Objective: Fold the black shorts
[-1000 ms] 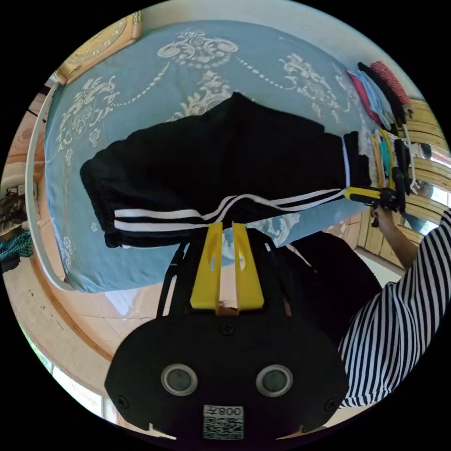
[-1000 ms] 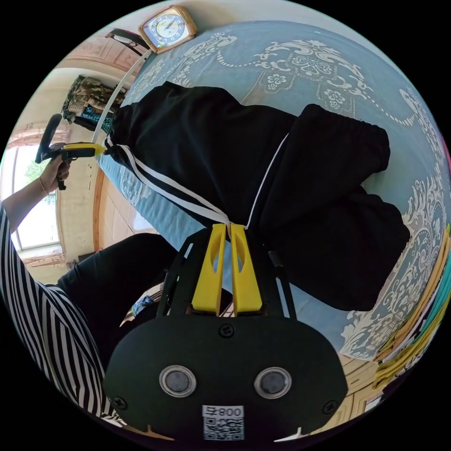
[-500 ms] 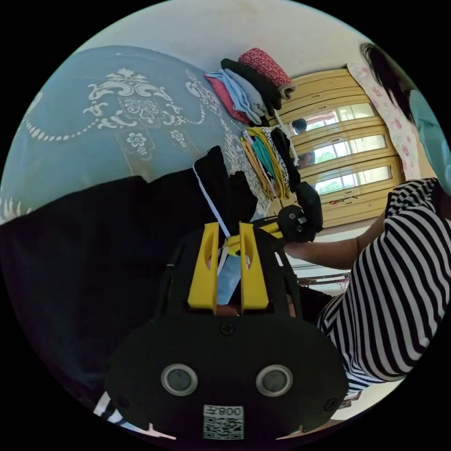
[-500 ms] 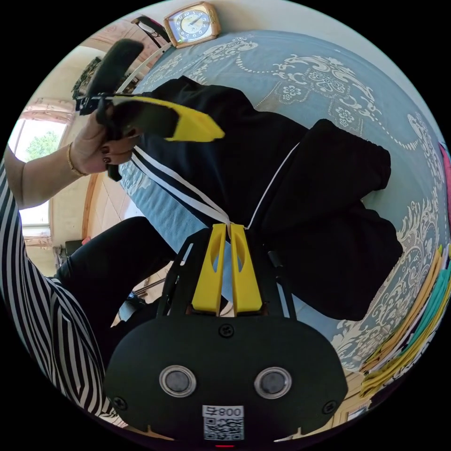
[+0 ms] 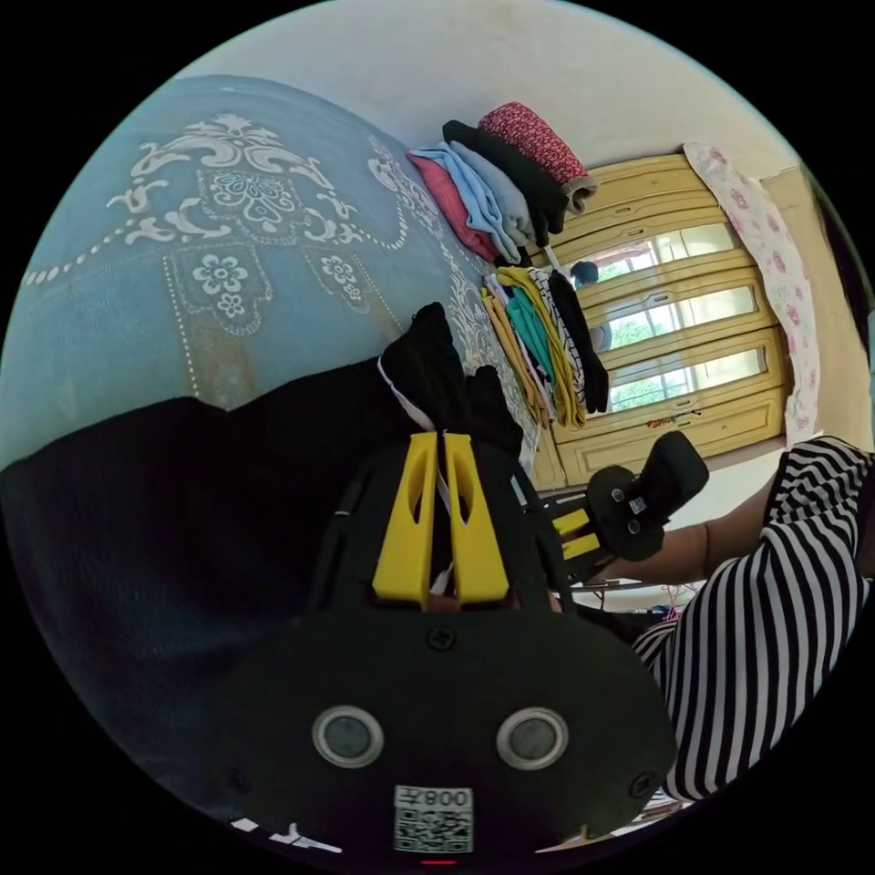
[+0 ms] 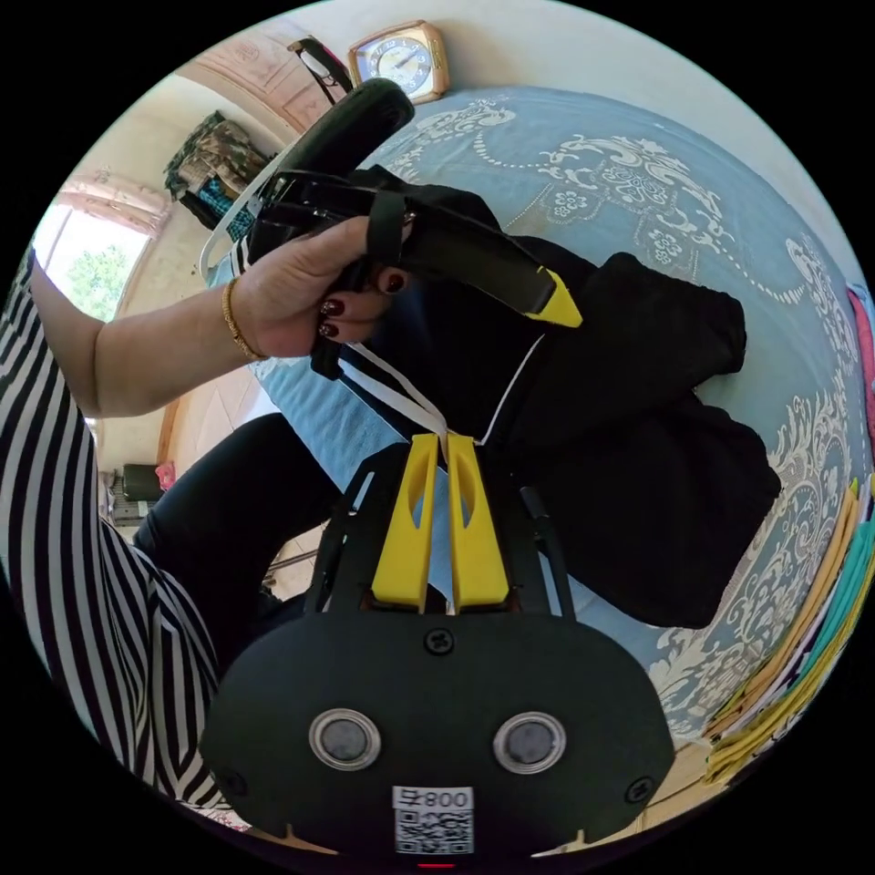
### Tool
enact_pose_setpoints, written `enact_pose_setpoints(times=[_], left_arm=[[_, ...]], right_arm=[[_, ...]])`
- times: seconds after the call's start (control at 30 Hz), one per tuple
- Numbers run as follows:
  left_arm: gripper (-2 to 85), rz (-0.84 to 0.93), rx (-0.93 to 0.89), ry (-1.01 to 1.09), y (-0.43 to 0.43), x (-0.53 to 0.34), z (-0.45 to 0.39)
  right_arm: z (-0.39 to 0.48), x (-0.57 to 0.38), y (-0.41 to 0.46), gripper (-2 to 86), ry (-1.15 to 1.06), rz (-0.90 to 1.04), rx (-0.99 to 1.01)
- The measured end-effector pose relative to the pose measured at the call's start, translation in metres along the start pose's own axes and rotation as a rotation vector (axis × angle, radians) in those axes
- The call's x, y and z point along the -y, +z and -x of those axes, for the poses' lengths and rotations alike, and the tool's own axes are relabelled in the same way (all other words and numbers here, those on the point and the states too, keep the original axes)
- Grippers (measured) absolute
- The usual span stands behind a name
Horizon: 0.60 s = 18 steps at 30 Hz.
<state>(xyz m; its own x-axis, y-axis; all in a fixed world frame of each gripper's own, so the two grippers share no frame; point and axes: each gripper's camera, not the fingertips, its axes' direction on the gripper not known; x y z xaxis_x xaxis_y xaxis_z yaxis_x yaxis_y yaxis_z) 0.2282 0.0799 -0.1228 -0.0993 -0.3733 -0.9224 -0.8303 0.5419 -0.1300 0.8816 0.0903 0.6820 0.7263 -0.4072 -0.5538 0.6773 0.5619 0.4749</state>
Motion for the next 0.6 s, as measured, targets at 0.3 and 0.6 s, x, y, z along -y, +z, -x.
enact_pose_setpoints(times=[0.3,0.6], left_arm=[[1.3,-0.048,0.099,0.051,0.028,0.010,-0.025],[1.1,-0.036,0.145,0.090,0.068,0.024,-0.053]], right_arm=[[-0.048,-0.047,-0.045,2.8,0.163,-0.236,0.243],[-0.101,-0.069,-0.074,6.6,0.244,-0.302,-0.046]])
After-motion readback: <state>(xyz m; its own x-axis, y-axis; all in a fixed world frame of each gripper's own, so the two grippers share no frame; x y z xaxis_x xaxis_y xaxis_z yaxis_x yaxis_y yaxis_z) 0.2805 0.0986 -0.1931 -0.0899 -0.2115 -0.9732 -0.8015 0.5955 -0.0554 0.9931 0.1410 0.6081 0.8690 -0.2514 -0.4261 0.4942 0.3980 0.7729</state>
